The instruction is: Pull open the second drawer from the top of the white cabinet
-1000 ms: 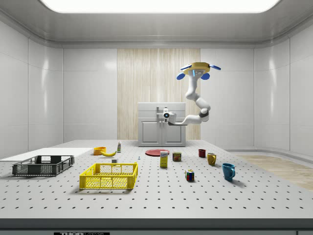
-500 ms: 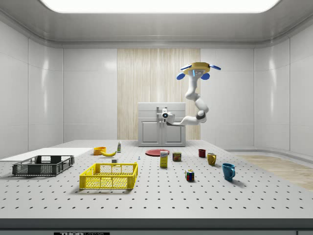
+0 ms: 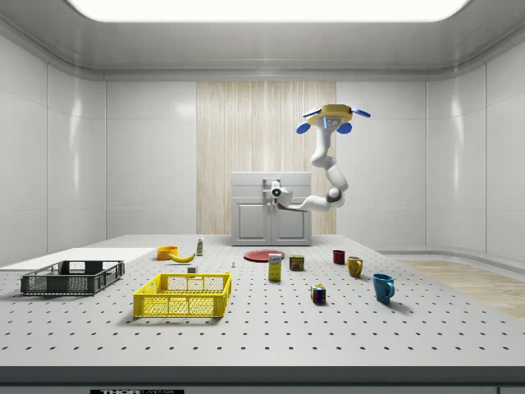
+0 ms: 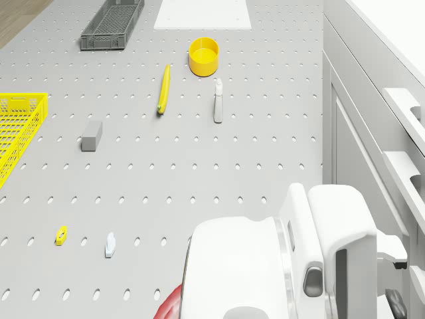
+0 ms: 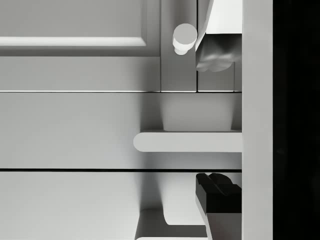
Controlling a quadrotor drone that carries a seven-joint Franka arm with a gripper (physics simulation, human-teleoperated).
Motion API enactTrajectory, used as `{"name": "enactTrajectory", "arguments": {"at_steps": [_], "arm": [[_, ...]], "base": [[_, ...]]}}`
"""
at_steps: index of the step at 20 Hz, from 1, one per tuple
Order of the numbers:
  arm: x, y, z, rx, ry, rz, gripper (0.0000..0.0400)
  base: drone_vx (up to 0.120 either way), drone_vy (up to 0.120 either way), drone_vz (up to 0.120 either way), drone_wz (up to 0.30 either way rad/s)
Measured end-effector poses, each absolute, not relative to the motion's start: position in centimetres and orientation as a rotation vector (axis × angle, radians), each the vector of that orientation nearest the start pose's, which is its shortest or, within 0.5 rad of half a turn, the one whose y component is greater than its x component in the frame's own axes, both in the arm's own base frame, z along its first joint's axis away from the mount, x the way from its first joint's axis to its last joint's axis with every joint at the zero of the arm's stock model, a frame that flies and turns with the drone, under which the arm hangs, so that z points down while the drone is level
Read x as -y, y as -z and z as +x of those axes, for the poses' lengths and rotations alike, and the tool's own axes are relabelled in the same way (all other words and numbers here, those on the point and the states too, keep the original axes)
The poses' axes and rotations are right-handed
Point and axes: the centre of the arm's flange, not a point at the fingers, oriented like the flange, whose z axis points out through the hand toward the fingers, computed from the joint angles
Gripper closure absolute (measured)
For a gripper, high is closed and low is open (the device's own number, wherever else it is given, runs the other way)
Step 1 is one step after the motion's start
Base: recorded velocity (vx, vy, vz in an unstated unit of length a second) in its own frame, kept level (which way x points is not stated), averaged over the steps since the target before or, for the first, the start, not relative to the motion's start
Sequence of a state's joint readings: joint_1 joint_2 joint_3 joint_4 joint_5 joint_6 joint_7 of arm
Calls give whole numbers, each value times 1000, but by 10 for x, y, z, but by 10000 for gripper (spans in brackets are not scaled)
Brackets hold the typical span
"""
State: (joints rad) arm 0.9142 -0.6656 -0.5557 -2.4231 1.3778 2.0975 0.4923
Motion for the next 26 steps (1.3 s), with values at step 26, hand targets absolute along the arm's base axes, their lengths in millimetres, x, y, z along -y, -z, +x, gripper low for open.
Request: {"name": "enactTrajectory", "arguments": {"at_steps": [26], "arm": [[-205, -569, 382, -609, -613, -1482, 100]], "base": [[0, 0, 0, 0]]}}
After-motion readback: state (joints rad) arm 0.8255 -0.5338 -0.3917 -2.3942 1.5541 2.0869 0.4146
